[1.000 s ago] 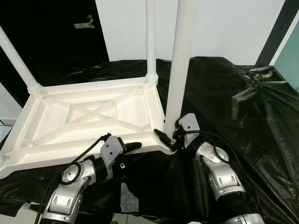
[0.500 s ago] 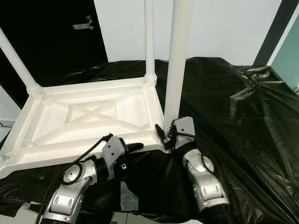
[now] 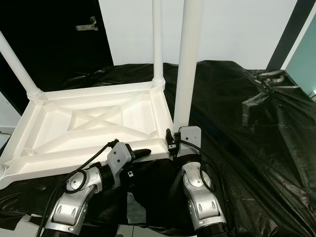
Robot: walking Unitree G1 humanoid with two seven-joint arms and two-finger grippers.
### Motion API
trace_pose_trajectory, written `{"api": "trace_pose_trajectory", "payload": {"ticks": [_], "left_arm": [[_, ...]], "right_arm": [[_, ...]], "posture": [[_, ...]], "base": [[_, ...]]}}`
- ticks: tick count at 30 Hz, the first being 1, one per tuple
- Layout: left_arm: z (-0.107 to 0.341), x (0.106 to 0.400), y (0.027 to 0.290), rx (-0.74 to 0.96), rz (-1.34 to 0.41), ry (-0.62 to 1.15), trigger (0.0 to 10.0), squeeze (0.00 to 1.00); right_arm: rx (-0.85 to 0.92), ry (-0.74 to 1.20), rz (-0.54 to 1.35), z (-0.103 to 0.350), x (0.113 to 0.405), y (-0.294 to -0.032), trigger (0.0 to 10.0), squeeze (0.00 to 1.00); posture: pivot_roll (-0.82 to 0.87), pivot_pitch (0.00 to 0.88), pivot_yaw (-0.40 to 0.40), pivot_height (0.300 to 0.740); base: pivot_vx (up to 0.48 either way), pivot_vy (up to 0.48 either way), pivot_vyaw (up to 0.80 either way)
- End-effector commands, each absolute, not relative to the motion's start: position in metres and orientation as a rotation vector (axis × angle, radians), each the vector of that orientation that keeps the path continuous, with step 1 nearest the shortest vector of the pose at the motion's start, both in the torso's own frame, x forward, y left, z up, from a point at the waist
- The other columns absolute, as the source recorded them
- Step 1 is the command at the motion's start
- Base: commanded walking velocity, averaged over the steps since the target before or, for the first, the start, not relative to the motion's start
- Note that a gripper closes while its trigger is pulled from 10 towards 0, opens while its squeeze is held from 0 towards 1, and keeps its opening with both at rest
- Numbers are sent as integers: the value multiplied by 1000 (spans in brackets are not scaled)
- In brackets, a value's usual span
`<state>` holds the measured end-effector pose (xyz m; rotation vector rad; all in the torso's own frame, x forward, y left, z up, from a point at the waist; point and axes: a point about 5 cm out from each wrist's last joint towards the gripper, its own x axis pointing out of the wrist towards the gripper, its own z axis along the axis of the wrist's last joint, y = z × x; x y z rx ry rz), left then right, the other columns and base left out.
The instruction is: Building children table
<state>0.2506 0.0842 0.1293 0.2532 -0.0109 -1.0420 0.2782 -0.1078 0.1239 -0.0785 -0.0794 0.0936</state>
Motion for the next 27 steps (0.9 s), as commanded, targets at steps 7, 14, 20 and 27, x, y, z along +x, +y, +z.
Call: {"api": "trace_pose_trajectory", "payload": {"ticks": [7, 14, 20, 27], "left_arm": [[128, 255, 88, 253, -908, -17, 10000, 0], [128, 255, 88, 250, -905, -14, 10000, 0], [129, 259, 87, 249, -908, -17, 10000, 0], [130, 261, 84, 255, -919, -22, 10000, 0]], "right_arm": [[-60, -97, 161, 127, 274, -113, 10000, 1000], [-58, -126, 331, 131, 269, -130, 10000, 0], [-118, -120, 486, 131, 273, -137, 10000, 0], [-211, -88, 629, 129, 289, -143, 10000, 0]], "posture": [[49, 0, 6, 740], [38, 0, 22, 740], [22, 0, 37, 740], [25, 0, 39, 740]], "base": [[0, 0, 0], [0, 0, 0], [0, 0, 0], [0, 0, 0]]}}
